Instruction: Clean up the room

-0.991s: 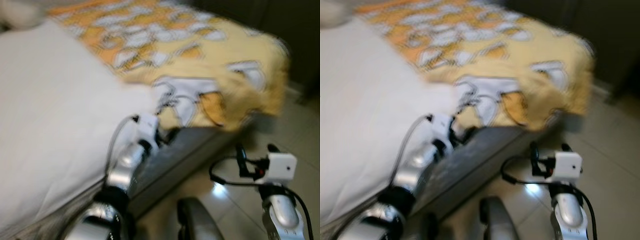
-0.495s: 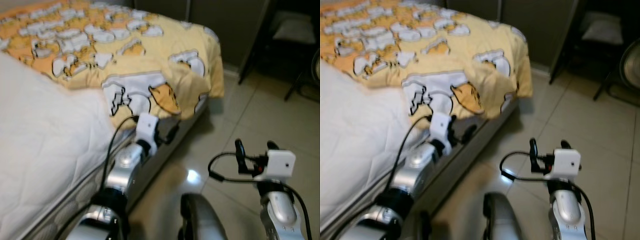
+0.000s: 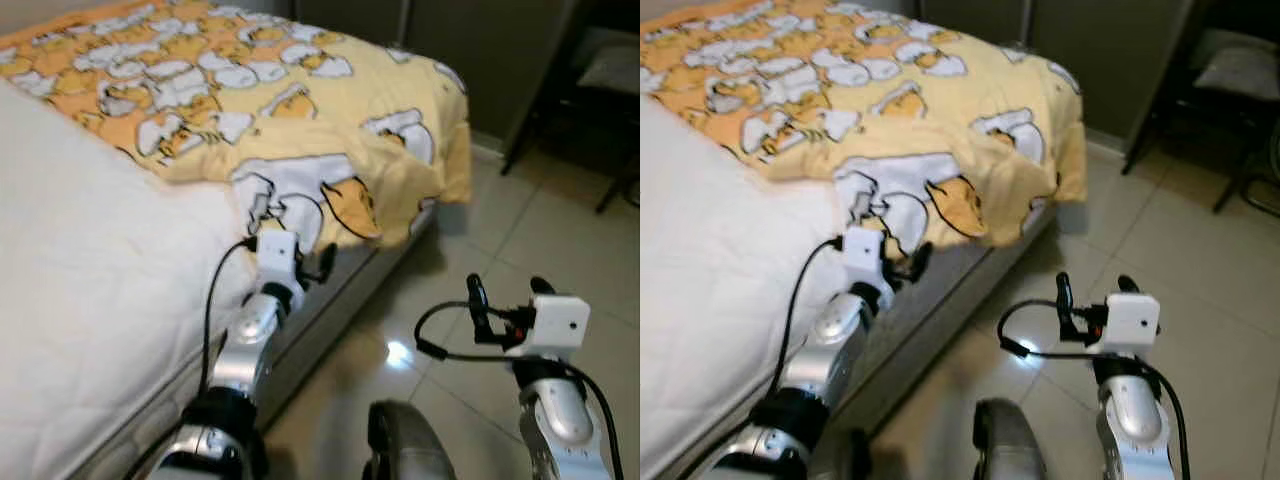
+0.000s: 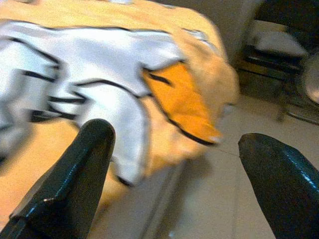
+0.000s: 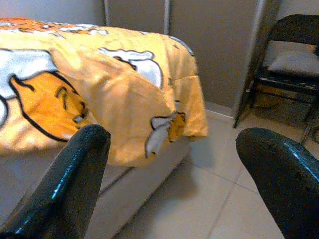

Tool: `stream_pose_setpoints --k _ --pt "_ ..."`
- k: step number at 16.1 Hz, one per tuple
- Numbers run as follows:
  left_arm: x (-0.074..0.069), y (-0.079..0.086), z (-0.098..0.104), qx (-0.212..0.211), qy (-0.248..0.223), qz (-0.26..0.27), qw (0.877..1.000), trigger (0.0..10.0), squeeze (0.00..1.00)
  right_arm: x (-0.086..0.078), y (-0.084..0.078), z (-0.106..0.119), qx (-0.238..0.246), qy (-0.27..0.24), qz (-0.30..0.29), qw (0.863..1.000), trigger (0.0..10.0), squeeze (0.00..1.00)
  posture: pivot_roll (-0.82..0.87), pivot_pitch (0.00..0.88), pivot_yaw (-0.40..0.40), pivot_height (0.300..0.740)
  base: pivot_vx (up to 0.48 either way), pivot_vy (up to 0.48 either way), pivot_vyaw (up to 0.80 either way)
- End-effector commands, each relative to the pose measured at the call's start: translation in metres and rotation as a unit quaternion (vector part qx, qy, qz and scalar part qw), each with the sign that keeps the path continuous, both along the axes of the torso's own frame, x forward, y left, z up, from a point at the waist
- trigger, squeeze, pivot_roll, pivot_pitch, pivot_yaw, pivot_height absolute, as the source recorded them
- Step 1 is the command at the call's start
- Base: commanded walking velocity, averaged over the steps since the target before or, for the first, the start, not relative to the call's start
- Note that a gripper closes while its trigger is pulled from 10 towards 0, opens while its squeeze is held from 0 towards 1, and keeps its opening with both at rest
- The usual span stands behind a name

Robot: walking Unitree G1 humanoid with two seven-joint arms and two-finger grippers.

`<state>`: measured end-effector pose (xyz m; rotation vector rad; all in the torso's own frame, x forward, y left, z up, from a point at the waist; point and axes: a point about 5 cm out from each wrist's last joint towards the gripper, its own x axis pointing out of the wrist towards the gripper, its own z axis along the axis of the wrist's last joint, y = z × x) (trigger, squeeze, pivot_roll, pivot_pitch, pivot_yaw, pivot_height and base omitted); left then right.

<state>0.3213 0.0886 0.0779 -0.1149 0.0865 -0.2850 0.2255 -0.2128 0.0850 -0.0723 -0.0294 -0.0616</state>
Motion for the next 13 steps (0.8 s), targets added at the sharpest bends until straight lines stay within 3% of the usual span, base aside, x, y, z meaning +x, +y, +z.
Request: stream_pose_setpoints --k 1,6,7,9,13 --pt "0.003 0.007 0.004 0.004 -0.006 0.021 1.000 10.0 0.00 0.002 0.001 -0.001 0.015 0.005 0.004 1.000 10.0 0.00 -0.18 0.000 0.032 0.684 0.000 0.000 0.00" --pt "0.003 0.014 0.010 0.002 -0.013 0.037 0.999 10.0 0.00 0.004 0.002 -0.004 0.026 0.015 0.011 0.999 10.0 0.00 -0.17 0.000 0.025 0.733 0.000 0.000 0.00" --pt "0.004 0.015 0.010 0.002 -0.012 0.044 0.999 10.0 0.00 0.005 0.003 -0.009 0.028 0.025 0.012 0.999 10.0 0.08 -0.16 0.000 0.023 0.740 0.000 0.000 0.00" --pt "0.003 0.012 0.009 0.017 -0.007 0.033 0.999 10.0 0.00 0.006 0.005 -0.011 0.027 0.035 0.018 0.999 10.0 0.05 -0.16 0.000 0.026 0.740 0.000 0.000 0.00" --pt "0.014 0.000 -0.007 0.058 0.063 0.003 0.996 10.0 0.00 0.010 0.009 -0.005 0.025 0.026 0.041 0.999 10.0 0.02 -0.17 0.000 0.010 0.740 0.000 0.000 0.00"
